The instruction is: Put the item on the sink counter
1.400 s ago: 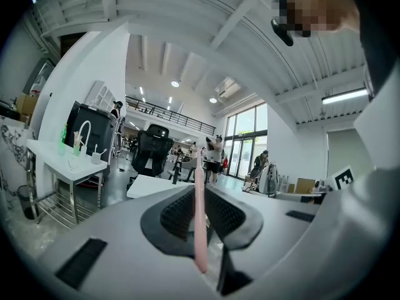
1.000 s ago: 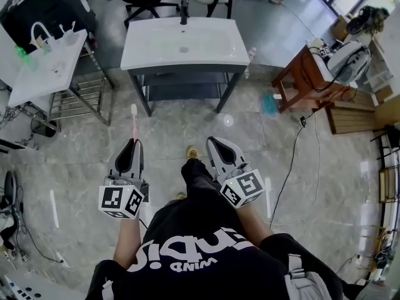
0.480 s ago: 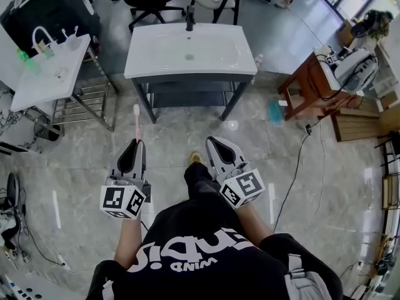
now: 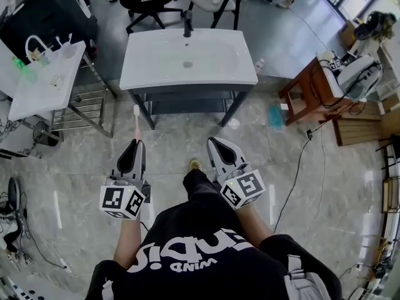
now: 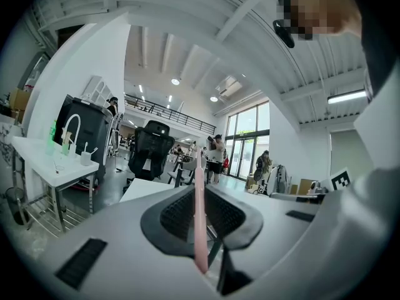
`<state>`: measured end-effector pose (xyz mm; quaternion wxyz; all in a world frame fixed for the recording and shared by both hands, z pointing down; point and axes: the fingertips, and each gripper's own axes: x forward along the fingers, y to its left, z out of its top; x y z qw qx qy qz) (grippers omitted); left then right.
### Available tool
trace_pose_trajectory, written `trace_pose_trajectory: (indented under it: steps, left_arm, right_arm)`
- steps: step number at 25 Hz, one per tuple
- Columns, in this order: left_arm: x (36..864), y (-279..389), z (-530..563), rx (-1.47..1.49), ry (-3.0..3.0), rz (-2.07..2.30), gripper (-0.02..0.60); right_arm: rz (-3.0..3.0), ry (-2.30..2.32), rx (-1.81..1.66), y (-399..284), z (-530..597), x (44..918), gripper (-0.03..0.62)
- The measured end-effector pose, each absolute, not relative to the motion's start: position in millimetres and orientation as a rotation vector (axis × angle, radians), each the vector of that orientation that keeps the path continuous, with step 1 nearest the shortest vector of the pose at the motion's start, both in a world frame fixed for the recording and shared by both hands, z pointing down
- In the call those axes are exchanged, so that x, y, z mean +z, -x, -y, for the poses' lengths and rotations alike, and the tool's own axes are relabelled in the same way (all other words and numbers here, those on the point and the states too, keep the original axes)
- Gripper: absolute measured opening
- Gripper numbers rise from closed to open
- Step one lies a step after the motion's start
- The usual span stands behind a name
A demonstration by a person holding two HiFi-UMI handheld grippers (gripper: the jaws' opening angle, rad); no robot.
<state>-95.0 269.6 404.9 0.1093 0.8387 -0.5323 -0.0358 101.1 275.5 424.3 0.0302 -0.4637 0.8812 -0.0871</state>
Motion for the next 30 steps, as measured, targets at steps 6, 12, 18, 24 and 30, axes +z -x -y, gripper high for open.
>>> trace_pose_trajectory:
  steps: [6, 12, 18, 24, 30]
  left_arm:
    - [400.0, 83.4, -235.2, -0.092, -2.458, 1.575, 0.063]
    - [395.4, 72.9, -200.7, -0.075, -2.439, 1.593, 0.063]
    - [393.2, 63.7, -165.3, -0.059, -2.425, 1.617, 0.063]
    - [389.6, 50.4, -130.9, -0.069, -2.424, 1.642, 0.063]
    - [389.7, 50.4, -102.7, -0.084, -2.404, 1.684, 0.063]
  right_arm:
    - [-2.717, 1.409, -0.269, -113.3, -238.9, 418.0, 0.018]
    - [-2.725, 1.371, -0.287, -122.2, -195.4, 415.7, 0.018]
    - [-2.722, 1.329, -0.299, -129.4, -157.8, 412.6, 0.018]
    - [-2.728, 1.318, -0.302, -143.7, -118.7, 414.7, 0.018]
    - [-2.752, 1.272, -0.299, -141.4, -86.7, 416.6, 0.018]
